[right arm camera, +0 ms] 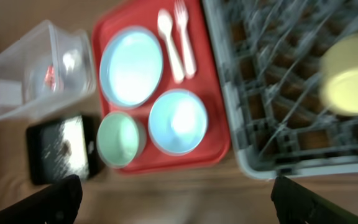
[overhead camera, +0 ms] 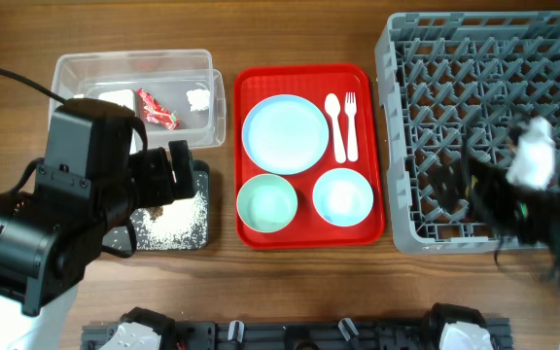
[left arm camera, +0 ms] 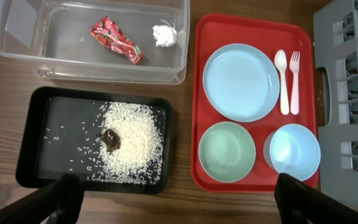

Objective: Sort waste into correct bins and load items into the dishwasher rack
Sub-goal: 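Release the waste in the bin and retract the left gripper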

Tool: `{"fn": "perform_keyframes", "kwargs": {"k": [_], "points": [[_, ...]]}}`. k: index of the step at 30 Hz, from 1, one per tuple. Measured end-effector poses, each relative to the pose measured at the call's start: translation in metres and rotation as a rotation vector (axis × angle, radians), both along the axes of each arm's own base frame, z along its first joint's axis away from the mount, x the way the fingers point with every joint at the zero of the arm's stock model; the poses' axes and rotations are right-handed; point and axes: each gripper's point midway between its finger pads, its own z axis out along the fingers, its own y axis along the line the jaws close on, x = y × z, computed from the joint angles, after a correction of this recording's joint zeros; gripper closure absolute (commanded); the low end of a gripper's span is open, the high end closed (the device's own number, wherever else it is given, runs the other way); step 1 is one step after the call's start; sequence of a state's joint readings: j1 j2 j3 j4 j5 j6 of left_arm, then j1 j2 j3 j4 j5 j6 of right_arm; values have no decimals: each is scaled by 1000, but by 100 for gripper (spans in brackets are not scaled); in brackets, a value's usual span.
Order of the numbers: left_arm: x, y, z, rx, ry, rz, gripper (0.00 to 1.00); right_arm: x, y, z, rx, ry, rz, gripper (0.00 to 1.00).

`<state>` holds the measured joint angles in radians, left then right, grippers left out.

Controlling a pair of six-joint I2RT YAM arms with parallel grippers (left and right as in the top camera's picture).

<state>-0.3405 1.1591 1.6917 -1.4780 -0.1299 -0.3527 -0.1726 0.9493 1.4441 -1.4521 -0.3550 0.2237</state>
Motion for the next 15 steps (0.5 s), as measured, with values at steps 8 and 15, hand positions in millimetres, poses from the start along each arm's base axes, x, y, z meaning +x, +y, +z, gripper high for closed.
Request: {"fn": "perform_keyframes", "kwargs": {"k": [8, 15], "points": [[0, 0, 2, -4, -10, 0, 0, -41, -6, 46, -109, -301, -58, 0], [0, 0, 2, -4, -12, 0, 0, -34, -10, 42, -113, -269, -70, 0]]}}
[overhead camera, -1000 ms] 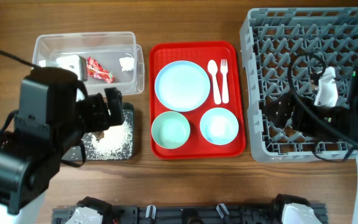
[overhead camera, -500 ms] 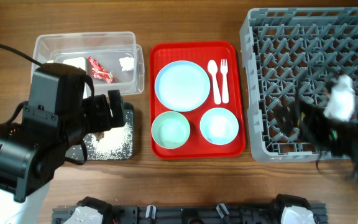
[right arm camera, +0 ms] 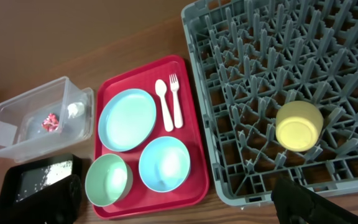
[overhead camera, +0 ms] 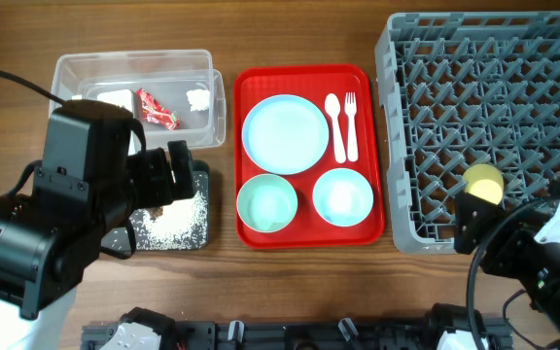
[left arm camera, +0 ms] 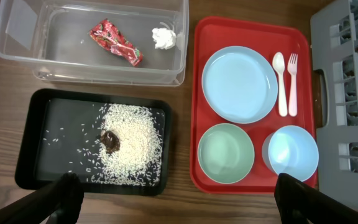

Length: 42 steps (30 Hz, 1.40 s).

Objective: Sort waste into correct bins and load items into the dishwasher rack
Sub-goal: 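Release the waste in the bin and retract the left gripper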

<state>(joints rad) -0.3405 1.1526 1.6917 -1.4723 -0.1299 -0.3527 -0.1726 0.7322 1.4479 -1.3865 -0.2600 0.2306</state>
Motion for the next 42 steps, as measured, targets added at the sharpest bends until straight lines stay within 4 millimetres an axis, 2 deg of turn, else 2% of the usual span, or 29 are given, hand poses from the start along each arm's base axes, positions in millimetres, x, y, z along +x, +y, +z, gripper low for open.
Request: {"fn": "perform_keyframes", "kwargs": {"k": [18, 24, 27, 30, 34, 36, 42], "points": [[0, 0, 0, 0, 1, 0, 0, 0, 0, 0, 0, 2, 0, 0], [-11, 0, -3, 10, 26, -14, 0, 0, 0, 0, 0, 2, 0, 0], [0, -2, 19, -27, -102, -10, 0, 0, 0, 0, 0, 2, 0, 0], [16, -5, 53, -83, -312, -5, 0, 0, 0, 0, 0, 2, 0, 0], [27, -5, 72, -122, -503, -12, 0, 1, 0, 0, 0, 1, -1, 0], [29, -1, 70, -129, -564, -6, 0, 1, -1, 0, -1, 2, -3, 0], [24, 11, 38, -162, -716, 7, 0, 1, -1, -1, -1, 3, -3, 0]]}}
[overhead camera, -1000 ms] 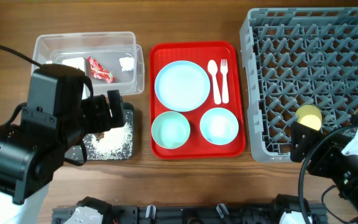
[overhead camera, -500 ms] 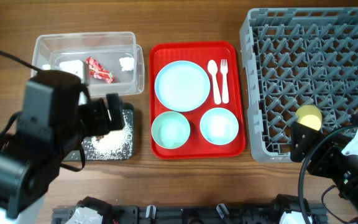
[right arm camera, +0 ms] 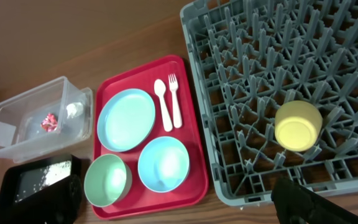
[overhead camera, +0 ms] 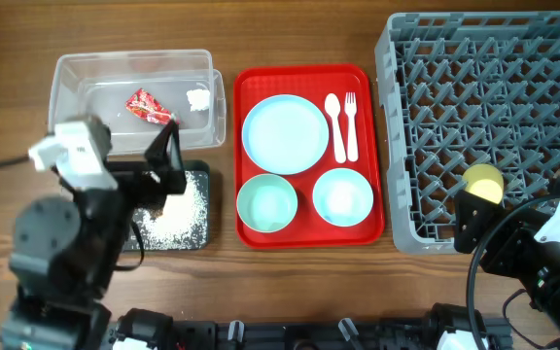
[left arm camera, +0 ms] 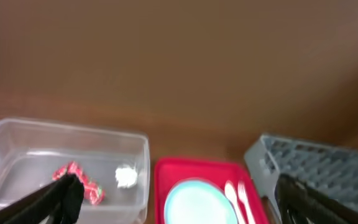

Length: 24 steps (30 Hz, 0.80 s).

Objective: Sort waste into correct bins and load items into the dishwasher rack
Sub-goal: 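Release the waste in the bin and retract the left gripper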

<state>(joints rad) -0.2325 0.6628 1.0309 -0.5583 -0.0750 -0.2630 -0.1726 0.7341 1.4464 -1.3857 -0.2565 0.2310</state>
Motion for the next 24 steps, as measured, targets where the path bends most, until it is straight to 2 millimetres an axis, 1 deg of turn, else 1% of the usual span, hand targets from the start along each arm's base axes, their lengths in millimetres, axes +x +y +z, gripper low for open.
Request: {"fn": "perform_keyframes", "kwargs": {"k": [5, 11, 15, 17, 21, 24], "points": [[-15, 11, -37, -19, -61, 18, 0, 0, 0, 0, 0, 0, 0, 0], [-30, 22, -67, -30, -126, 49, 0, 0, 0, 0, 0, -2, 0, 0], [-36, 26, -87, -31, -143, 65, 0, 0, 0, 0, -1, -2, 0, 0], [-37, 26, -96, -32, -150, 65, 0, 0, 0, 0, 0, -2, 0, 0], [-40, 27, -104, -41, -214, 68, 0, 0, 0, 0, 0, -2, 0, 0], [-37, 29, -111, -46, -263, 78, 0, 1, 0, 0, 0, -2, 0, 0]]}}
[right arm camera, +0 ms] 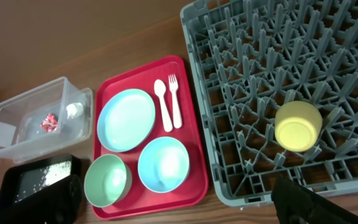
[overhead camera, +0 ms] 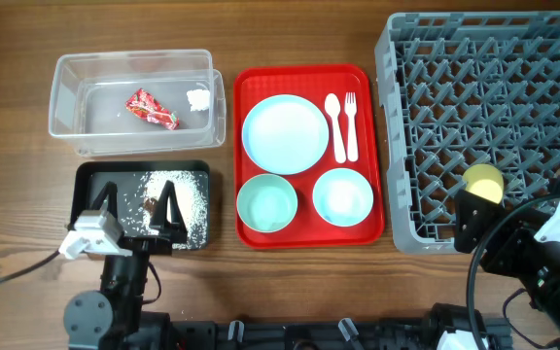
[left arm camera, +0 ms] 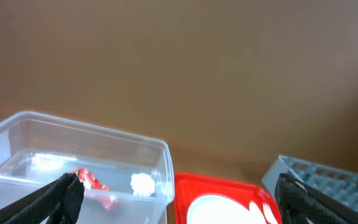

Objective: Sort waste into correct bins and load items into the dishwasher rack
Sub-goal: 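Release the waste in the bin and retract the left gripper, then move the right gripper from the rack toward the light-blue bowl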

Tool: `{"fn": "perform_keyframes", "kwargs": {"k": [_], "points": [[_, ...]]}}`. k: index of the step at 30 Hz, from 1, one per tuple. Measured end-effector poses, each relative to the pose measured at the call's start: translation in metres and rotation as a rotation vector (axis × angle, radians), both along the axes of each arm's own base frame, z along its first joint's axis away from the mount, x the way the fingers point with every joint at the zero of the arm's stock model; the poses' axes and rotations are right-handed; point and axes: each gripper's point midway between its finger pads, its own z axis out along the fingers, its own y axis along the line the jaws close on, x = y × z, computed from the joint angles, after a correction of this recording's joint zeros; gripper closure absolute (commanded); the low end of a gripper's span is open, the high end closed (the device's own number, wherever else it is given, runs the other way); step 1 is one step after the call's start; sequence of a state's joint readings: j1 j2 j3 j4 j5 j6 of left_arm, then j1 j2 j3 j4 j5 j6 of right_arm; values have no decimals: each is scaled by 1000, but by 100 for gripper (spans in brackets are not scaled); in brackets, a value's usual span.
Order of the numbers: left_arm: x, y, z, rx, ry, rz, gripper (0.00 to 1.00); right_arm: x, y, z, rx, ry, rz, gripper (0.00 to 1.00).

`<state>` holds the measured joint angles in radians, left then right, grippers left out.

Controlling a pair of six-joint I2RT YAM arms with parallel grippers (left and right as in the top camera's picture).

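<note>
A red tray point(overhead camera: 366, 117) holds a light-blue plate point(overhead camera: 284, 133), a white spoon point(overhead camera: 334, 124), a white fork point(overhead camera: 350, 124), a green bowl point(overhead camera: 266, 202) and a blue bowl point(overhead camera: 342, 196). A yellow cup point(overhead camera: 483, 182) sits in the grey rack point(overhead camera: 484, 78). The clear bin point(overhead camera: 129, 56) holds a red wrapper point(overhead camera: 152, 108) and a white paper wad point(overhead camera: 198, 99). The black tray point(overhead camera: 82, 194) holds rice with a brown lump. My left gripper point(overhead camera: 134, 209) stands open and empty at that tray's front edge. My right gripper point(right arm camera: 179, 199) is open and empty, off the rack's front corner.
The rack fills the right third of the table, with its handle edge next to the red tray. Bare wood shows left of the bin and black tray, and along the front edge. The left wrist view faces level across the bin point(left arm camera: 79, 155) toward a brown wall.
My left arm has dropped back to the table's front edge. The black tray it partly covered now shows whole. The right arm and all dishes are where they were.
At first my left gripper hung high, looking down on the bin and trays, while the right arm was over the rack. Then the right arm stood at the front right corner, the yellow cup in the rack. The left arm then drew back and tilted level, now lower.
</note>
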<state>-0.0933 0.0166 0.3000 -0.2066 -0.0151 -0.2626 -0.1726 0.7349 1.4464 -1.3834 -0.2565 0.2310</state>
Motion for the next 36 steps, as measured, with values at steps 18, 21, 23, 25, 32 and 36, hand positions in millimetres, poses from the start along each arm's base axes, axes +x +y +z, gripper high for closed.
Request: {"fn": "perform_keyframes", "kwargs": {"k": [18, 21, 23, 25, 32, 36], "points": [[27, -4, -105, 13, 149, -9, 0, 0, 0, 0, 0, 0, 0, 0], [27, -4, -105, 13, 149, -9, 0, 0, 0, 0, 0, 0, 0, 0], [27, -4, -105, 13, 149, -9, 0, 0, 0, 0, 0, 0, 0, 0], [27, -4, -105, 13, 149, -9, 0, 0, 0, 0, 0, 0, 0, 0], [27, -4, -105, 13, 149, -9, 0, 0, 0, 0, 0, 0, 0, 0], [27, -4, -105, 13, 149, -9, 0, 0, 0, 0, 32, 4, -24, 0]]}}
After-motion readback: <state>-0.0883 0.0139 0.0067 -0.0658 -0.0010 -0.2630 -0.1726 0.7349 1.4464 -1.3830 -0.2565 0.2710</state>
